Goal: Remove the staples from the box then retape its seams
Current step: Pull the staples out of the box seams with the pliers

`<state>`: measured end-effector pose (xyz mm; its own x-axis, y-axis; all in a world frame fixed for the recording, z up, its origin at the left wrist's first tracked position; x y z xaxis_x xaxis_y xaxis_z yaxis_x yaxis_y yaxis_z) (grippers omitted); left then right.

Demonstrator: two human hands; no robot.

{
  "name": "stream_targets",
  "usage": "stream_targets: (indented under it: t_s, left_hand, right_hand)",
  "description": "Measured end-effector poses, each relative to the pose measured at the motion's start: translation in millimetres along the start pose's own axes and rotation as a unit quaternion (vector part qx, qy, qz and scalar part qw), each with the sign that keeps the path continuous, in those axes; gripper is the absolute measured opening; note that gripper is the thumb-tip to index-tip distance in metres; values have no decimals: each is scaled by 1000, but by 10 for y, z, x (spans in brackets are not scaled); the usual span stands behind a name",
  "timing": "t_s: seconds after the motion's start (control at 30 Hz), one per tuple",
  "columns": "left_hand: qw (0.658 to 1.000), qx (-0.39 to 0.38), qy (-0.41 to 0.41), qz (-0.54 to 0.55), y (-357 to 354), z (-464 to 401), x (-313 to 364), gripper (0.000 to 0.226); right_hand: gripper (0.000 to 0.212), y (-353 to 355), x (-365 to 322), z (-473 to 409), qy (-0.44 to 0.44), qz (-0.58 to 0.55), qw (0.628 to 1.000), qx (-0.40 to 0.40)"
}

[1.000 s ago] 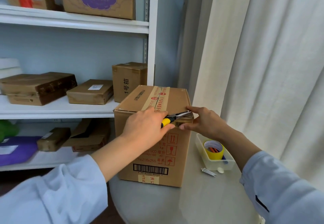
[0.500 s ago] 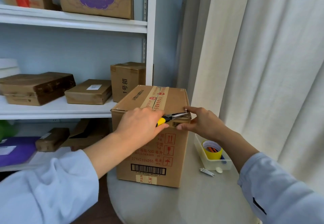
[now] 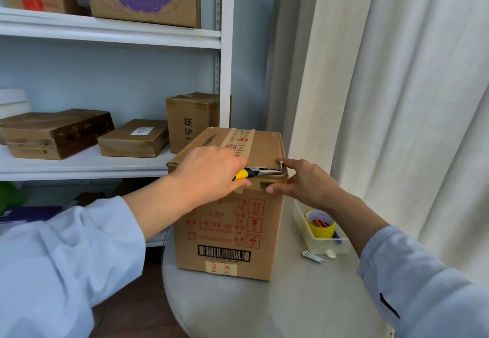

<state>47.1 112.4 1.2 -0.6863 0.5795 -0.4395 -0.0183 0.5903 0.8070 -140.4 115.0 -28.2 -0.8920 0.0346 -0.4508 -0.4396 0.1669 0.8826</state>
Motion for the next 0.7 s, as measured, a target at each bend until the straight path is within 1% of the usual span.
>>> stream_targets:
  t_s: [0.27, 0.37, 0.43, 0.5, 0.6, 0.7]
  left_hand:
    - [996, 20, 70, 49, -88, 104, 134, 50]
    - [994, 20, 82, 72, -99, 125, 144, 52]
    - [993, 3, 70, 95, -66, 99, 101, 50]
    - [995, -20, 37, 92, 12, 31, 17, 50]
    - [999, -21, -24, 22, 138, -76, -86, 46]
    - [998, -10, -47, -33, 134, -97, -45, 44]
  right_hand:
    - [85, -8, 10, -13, -2, -7, 1000, 5]
    - [85, -13, -2, -18, -2, -4, 1000, 5]
    - [85, -12, -13, -19, -3, -2, 1000, 5]
    - [86, -1, -16, -18, -4, 3, 1000, 7]
    - [86, 12, -17, -20, -7, 13, 1000, 8]
    - [86, 0, -2, -18, -7, 9, 1000, 8]
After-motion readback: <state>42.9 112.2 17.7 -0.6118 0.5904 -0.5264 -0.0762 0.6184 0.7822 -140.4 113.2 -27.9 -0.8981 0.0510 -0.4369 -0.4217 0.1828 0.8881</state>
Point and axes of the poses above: each hand's wrist, its own z-axis away from the middle knuckle, its own y-axis out of the back of the hand, x = y × z, the point moved 3 cm from there along -z, towards the middle knuckle, and after that the axes turned 7 degrees about -y, right-handed, at the moved point
